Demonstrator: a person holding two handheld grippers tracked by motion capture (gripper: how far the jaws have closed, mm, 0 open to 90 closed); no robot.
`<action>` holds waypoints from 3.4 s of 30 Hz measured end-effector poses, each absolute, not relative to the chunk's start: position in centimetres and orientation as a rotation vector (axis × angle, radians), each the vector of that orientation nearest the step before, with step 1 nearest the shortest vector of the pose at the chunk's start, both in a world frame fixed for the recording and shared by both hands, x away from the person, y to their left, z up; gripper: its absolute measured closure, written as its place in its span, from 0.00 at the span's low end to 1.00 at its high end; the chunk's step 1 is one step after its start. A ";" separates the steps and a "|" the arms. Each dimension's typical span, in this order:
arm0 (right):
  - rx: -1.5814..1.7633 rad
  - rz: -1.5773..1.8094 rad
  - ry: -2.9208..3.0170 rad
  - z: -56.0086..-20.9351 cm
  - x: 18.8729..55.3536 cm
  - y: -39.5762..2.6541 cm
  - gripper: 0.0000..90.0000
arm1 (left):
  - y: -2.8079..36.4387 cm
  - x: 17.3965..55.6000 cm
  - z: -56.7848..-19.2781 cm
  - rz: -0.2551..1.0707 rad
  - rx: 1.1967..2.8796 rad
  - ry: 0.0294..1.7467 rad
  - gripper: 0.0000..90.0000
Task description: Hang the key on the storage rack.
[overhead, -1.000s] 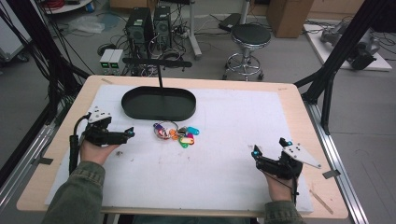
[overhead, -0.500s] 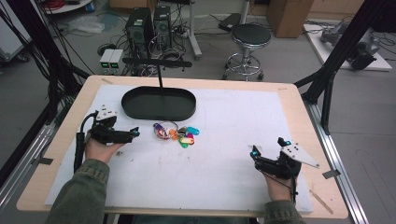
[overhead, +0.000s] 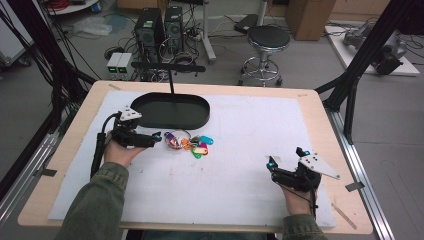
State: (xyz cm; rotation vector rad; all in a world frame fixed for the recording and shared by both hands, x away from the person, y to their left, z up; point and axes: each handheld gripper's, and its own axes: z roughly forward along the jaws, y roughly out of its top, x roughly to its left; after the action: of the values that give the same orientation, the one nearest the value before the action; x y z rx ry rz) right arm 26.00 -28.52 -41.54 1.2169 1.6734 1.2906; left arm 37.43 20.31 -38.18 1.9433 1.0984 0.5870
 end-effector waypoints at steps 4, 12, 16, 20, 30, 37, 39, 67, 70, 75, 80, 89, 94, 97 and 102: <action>1.222 1.297 1.670 -41.5 26.0 -28.6 0.01 | 19.5 37.9 -38.2 0.571 1.972 1.088 0.03; 1.217 1.294 1.673 -41.5 25.9 -28.5 0.01 | 18.3 39.0 -38.3 0.551 2.010 1.079 0.03; 1.215 1.291 1.674 -41.5 25.9 -28.6 0.01 | 17.6 39.3 -38.8 0.530 2.042 1.088 0.03; 1.219 1.289 1.680 -41.5 25.9 -28.4 0.01 | 16.6 39.9 -39.2 0.510 2.074 1.094 0.03; 1.217 1.285 1.686 -41.6 25.8 -28.5 0.01 | 15.7 40.7 -40.2 0.430 2.134 1.130 0.03; 1.215 1.283 1.696 -41.6 25.8 -28.5 0.01 | 14.9 40.7 -40.8 0.428 2.159 1.140 0.12; 1.220 1.281 1.701 -41.6 25.9 -28.5 0.01 | 14.8 40.8 -41.1 0.445 2.164 1.171 0.14; 1.234 1.274 1.700 -41.6 25.7 -28.7 0.01 | 15.2 41.2 -41.7 0.215 2.082 1.216 0.88; 1.225 1.273 1.696 -41.6 25.7 -28.8 0.01 | 15.1 40.9 -41.5 0.252 2.104 1.179 0.89; 1.228 1.273 1.693 -41.6 25.7 -28.8 0.01 | 14.9 40.5 -41.1 0.292 2.107 1.136 0.90; 1.228 1.274 1.691 -41.6 25.6 -28.8 0.01 | 15.2 40.0 -40.0 0.366 2.068 1.084 0.90; 1.222 1.274 1.681 -41.6 25.6 -28.8 0.01 | 16.2 39.5 -37.9 0.433 1.973 1.040 0.90; 1.224 1.275 1.684 -41.6 25.6 -28.8 0.01 | 16.3 39.3 -36.8 0.486 1.959 1.011 0.90; 1.224 1.273 1.684 -41.6 25.6 -28.8 0.01 | 16.2 39.4 -36.0 0.490 1.955 0.995 0.90; 1.217 1.272 1.695 -41.6 25.6 -28.8 0.01 | 16.2 39.6 -34.1 0.517 1.948 0.953 0.91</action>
State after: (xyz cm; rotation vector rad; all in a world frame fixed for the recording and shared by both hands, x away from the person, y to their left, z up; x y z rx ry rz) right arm 25.64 -28.82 -41.63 1.2172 1.6951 1.2723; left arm 39.61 16.20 -34.14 1.9479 0.9526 0.5170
